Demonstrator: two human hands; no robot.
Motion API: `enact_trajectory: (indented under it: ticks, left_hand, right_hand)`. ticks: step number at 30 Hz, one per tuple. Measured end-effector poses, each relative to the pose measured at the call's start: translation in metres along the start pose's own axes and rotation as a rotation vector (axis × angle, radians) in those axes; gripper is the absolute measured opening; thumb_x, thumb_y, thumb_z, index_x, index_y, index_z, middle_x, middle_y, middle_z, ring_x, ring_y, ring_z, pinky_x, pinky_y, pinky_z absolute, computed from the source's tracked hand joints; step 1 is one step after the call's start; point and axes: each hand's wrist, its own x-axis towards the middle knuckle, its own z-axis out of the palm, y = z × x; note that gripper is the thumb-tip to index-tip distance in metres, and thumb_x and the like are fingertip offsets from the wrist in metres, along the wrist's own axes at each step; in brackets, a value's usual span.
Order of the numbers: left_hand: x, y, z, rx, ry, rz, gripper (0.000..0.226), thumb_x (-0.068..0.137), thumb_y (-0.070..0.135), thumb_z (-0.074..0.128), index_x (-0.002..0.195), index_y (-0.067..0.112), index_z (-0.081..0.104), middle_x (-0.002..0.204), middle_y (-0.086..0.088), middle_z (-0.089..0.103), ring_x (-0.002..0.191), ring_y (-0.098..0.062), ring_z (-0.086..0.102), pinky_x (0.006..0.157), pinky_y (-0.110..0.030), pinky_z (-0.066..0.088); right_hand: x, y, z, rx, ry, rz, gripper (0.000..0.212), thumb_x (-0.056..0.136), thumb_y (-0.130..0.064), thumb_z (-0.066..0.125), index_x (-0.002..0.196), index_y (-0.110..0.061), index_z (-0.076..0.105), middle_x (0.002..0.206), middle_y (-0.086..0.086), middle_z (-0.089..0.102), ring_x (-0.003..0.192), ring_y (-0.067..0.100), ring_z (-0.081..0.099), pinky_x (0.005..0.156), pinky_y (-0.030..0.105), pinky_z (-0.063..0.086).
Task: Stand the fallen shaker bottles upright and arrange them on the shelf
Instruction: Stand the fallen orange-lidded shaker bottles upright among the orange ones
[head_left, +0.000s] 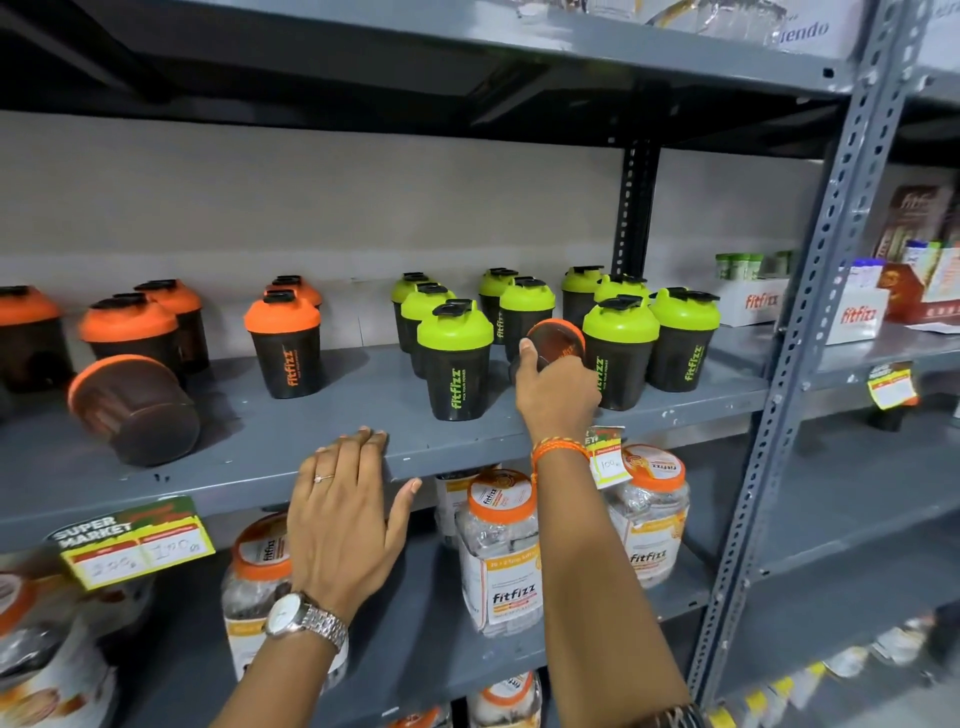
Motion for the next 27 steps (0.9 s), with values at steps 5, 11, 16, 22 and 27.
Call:
enact_trajectory:
  ticks: [5,11,16,22,27]
  left_hand:
    - [0.000,-0.002,-0.001,0.013,0.002,0.019,0.058,0.098,0.055,0.042,0.134,0.012,0.057,0.133,-0.008,0.063,0.120,-0.031,0.059,0.109,-0.044,0.038]
    - [0.001,-0.003,0.003,0.017,-0.003,0.014,0.058,0.098,0.055,0.042,0.133,0.012,0.057,0.133,-0.009,0.063,0.119,-0.032,0.059,0.108,-0.045,0.038]
    - [0.001,-0.002,0.005,0.019,0.004,0.011,0.057,0.097,0.054,0.043,0.132,0.011,0.058,0.130,-0.010,0.065,0.117,-0.033,0.060,0.105,-0.046,0.039]
    - [0.002,-0.001,0.007,0.022,0.007,-0.002,0.057,0.096,0.054,0.044,0.131,0.011,0.058,0.131,-0.011,0.065,0.117,-0.034,0.059,0.105,-0.047,0.039]
    - [0.002,0.000,0.003,0.017,-0.004,-0.002,0.057,0.096,0.054,0.044,0.131,0.011,0.058,0.129,-0.011,0.065,0.117,-0.034,0.059,0.106,-0.047,0.038]
  right_hand:
    - [0.006,-0.006,-0.003,0.005,-0.007,0.088,0.066,0.090,-0.058,0.059,0.120,0.001,0.060,0.124,0.023,0.064,0.116,0.042,0.061,0.089,0.044,0.053]
    - [0.006,-0.005,-0.010,0.062,-0.026,0.156,0.072,0.077,-0.055,0.073,0.124,-0.003,0.058,0.127,0.021,0.061,0.118,0.041,0.058,0.089,0.043,0.051]
    - [-0.008,0.002,-0.023,0.085,0.008,0.153,0.070,0.071,-0.053,0.077,0.116,-0.003,0.060,0.123,0.020,0.063,0.115,0.040,0.058,0.086,0.043,0.049]
    - [-0.022,0.018,-0.037,0.178,0.061,0.084,0.059,0.063,-0.060,0.071,0.089,-0.006,0.068,0.093,0.015,0.069,0.097,0.037,0.062,0.071,0.035,0.047]
    - [-0.040,0.014,-0.065,0.399,0.119,0.035,0.048,0.066,-0.059,0.074,0.081,-0.013,0.073,0.072,-0.004,0.073,0.077,0.018,0.068,0.073,0.037,0.057]
